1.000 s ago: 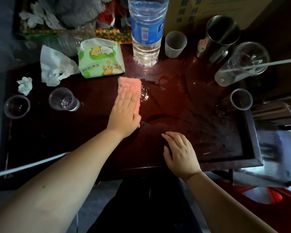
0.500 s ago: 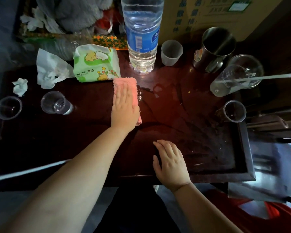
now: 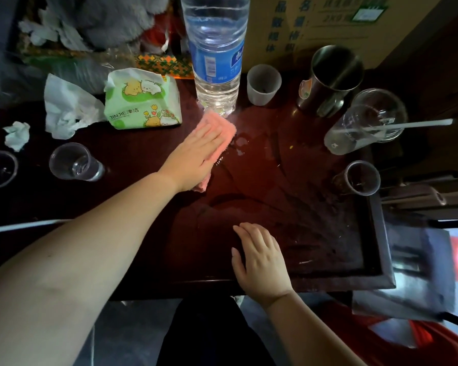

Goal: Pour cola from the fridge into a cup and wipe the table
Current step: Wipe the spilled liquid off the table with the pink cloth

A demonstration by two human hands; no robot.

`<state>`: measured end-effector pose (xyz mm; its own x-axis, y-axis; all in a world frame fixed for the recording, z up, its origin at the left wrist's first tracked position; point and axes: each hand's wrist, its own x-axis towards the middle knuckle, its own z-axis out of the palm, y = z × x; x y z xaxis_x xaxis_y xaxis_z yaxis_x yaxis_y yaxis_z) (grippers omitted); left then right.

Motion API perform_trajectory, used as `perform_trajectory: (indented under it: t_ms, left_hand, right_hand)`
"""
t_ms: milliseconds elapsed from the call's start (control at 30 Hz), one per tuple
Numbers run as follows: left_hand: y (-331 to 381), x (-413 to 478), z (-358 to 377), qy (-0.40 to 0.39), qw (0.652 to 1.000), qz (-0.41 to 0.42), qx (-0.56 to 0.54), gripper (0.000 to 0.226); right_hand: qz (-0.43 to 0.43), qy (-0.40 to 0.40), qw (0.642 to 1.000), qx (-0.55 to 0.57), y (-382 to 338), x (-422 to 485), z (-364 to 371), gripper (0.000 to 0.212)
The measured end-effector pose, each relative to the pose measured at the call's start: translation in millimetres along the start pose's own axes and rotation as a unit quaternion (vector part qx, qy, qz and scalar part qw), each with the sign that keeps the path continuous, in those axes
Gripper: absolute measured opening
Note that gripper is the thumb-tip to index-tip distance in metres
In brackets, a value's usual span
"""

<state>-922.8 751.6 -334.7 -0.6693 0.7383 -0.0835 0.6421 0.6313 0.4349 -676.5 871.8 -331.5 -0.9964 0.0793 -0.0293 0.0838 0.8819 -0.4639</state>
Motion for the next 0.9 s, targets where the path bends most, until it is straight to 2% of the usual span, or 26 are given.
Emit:
perform_trajectory:
  t_ms: [267, 367, 433, 533, 600, 700, 800, 900]
  left_hand:
    - [-13, 9, -1, -0.082, 0.983, 0.147, 0.079, 0.065]
    - [-11, 7, -1, -0.078, 0.981, 0.149, 0.100, 0.066]
    - [-8, 2, -3, -0.065, 0.985, 0.109, 0.114, 0.066]
    - [0, -18, -6, -0.037, 0.992, 0.002, 0.118, 0.062]
    - [8, -45, -3, 0.033, 0.995, -0.083, 0.052, 0.063]
    - [15, -91, 8, 0.115, 0.970, -0.213, 0.010, 0.062]
    - [17, -126, 23, 0.094, 0.949, -0.296, 0.052, 0.062]
    - [19, -143, 34, 0.074, 0.943, -0.317, 0.071, 0.063]
  right_hand:
    - [-0.001, 0.001, 1.000, -0.008, 0, 0, 2, 0.041]
    - [0.000, 0.006, 1.000, -0.008, 0, -1, 3, 0.041]
    - [0.002, 0.006, 1.000, -0.004, -1, -2, 2, 0.040]
    - [0.004, 0.009, 1.000, -0.004, -2, -1, 2, 0.039]
    - [0.006, 0.012, 1.000, -0.005, -3, -1, 1, 0.039]
    - [-0.004, 0.014, 1.000, -0.013, -3, 1, 0, 0.039]
    - [-0.009, 0.018, 1.000, -0.012, -3, 0, 1, 0.039]
    - [-0.016, 0.020, 1.000, -0.008, -3, 1, 1, 0.038]
